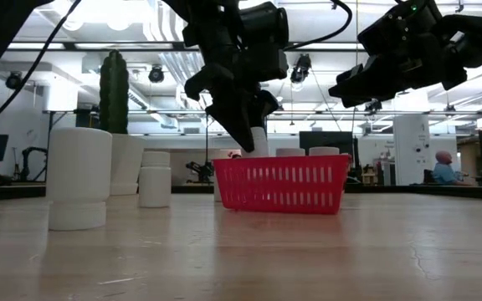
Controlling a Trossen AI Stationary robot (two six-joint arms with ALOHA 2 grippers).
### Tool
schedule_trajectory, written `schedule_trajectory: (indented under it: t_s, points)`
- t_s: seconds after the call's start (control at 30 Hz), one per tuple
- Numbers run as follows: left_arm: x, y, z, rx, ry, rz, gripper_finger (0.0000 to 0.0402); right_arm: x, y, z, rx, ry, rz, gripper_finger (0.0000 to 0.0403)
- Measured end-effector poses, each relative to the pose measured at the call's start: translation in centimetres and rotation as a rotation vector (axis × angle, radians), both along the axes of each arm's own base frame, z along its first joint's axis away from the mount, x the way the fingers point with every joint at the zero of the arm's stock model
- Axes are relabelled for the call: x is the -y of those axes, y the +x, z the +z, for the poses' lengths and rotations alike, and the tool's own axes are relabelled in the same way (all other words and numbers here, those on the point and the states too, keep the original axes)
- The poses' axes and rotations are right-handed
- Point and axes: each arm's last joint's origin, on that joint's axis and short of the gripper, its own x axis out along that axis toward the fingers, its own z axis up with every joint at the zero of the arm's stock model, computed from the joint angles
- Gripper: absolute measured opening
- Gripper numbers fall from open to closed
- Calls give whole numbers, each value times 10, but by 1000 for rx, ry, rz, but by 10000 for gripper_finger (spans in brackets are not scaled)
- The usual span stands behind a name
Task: Pick and place pill bottles into a basket
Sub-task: Put the white pill bottle into the red bin
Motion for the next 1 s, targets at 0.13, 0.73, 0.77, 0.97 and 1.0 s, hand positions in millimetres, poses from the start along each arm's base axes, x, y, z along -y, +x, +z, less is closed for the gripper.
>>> schedule_trajectory:
  t_s: [0.13, 0.73, 0.77, 0.97, 1.0]
  points:
    - [0, 0, 0, 1, 0, 0, 170, 0, 0, 0, 2, -1, 0, 8]
    - [0, 0, -1, 5, -1, 3, 170, 0, 0, 0, 6, -2, 0, 8]
    - [0, 0, -1, 5, -2, 4, 170, 0, 0, 1, 6, -1, 0, 8]
    - [0, 0, -1, 5, -2, 5, 170, 0, 0, 1, 7, -2, 0, 8]
    - [0, 0, -1, 5, -2, 5, 170, 0, 0, 1, 7, -2, 0, 8]
